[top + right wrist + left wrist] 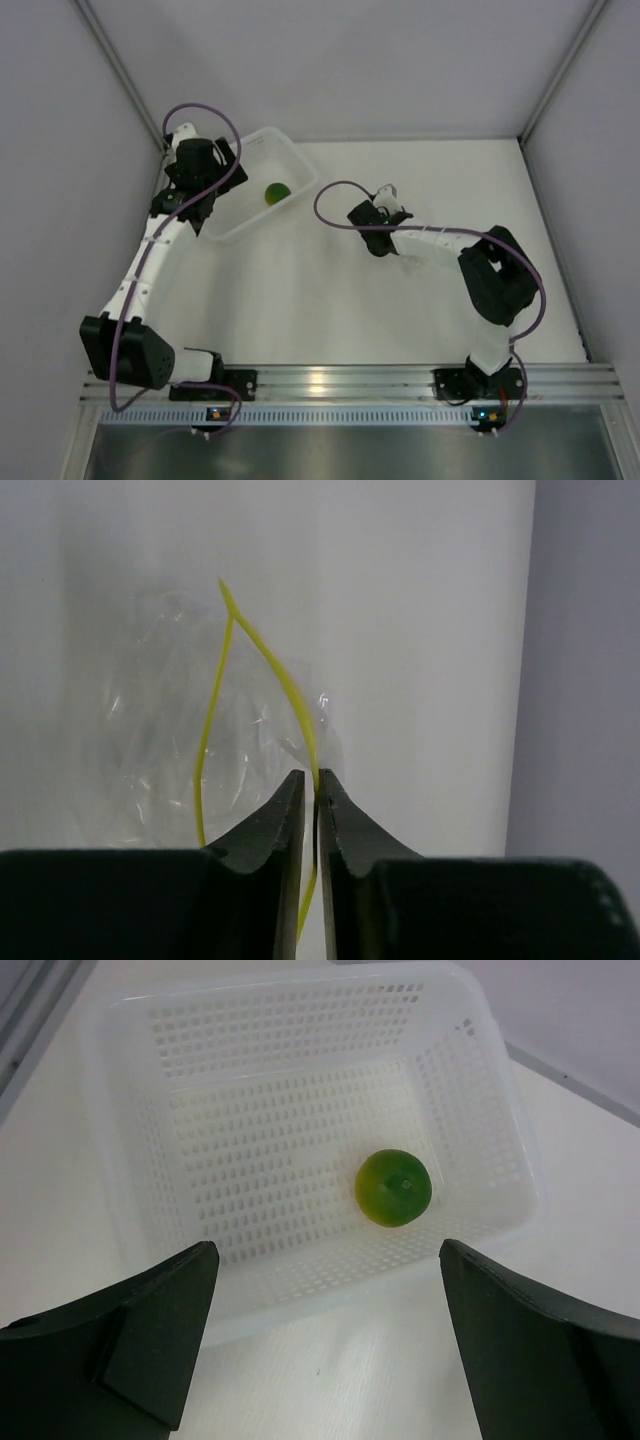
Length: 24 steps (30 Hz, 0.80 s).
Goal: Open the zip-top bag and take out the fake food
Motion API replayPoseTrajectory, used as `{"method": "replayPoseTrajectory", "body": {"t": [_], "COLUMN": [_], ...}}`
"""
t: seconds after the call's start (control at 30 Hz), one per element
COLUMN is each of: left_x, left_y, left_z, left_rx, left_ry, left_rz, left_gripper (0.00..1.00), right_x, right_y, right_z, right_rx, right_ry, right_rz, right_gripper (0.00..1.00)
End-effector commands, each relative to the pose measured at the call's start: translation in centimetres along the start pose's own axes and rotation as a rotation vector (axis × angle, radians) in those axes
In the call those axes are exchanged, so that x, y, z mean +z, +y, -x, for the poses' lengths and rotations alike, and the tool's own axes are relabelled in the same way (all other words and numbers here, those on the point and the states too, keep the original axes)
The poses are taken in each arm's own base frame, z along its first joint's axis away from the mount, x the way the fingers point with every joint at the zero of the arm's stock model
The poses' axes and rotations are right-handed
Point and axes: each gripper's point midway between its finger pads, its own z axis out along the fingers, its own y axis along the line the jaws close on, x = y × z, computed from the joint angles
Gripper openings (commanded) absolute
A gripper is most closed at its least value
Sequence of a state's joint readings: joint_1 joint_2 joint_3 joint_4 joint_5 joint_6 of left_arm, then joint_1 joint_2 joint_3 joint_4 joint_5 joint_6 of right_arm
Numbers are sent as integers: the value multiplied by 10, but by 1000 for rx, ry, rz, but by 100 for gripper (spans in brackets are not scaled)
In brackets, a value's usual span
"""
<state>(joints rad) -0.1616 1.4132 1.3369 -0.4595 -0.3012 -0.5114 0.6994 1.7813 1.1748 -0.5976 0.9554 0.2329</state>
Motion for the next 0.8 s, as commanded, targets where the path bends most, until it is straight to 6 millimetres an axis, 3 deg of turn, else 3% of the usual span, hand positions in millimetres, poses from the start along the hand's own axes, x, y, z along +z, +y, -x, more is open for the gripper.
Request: {"method": "replayPoseTrajectory", "body": {"t": [0.0, 0.1, 0.13, 0.3, 0.4, 0.53, 0.6, 0.67, 0.7, 0.77], "left_x": [-32, -54, -64, -83, -92, -109, -120, -126, -129, -138], "left_y": [16, 22, 24, 27, 33, 39, 39, 41, 41, 46], "left_z": [-3, 1, 3, -5, -13, -19, -18, -24, -27, -30], "left_rx": [36, 46, 46, 60, 82, 99, 102, 124, 127, 126], "left_ry": [9, -7, -19, -12, 6, 11, -7, -2, -4, -26], "left_rz": [0, -8, -19, -59, -60, -81, -107, -134, -147, -157], "left_gripper": [98, 98, 98, 98, 98, 98, 98, 98, 98, 98], "right_x": [-6, -14, -20, -46, -62, -85, -93, -102, -106, -115], "right_y": [3, 11, 12, -2, -21, -50, -56, -70, -76, -98], "right_z": [24, 29, 33, 46, 49, 47, 46, 39, 37, 27], "right_rx": [56, 84, 111, 183, 237, 327, 367, 432, 452, 524], "right_ry": [-47, -59, -72, -118, -151, -201, -229, -276, -295, -341], "right_rz": [-26, 28, 47, 102, 138, 204, 249, 290, 299, 308], "right_gripper": [12, 25, 34, 44, 47, 60, 70, 93, 99, 99]}}
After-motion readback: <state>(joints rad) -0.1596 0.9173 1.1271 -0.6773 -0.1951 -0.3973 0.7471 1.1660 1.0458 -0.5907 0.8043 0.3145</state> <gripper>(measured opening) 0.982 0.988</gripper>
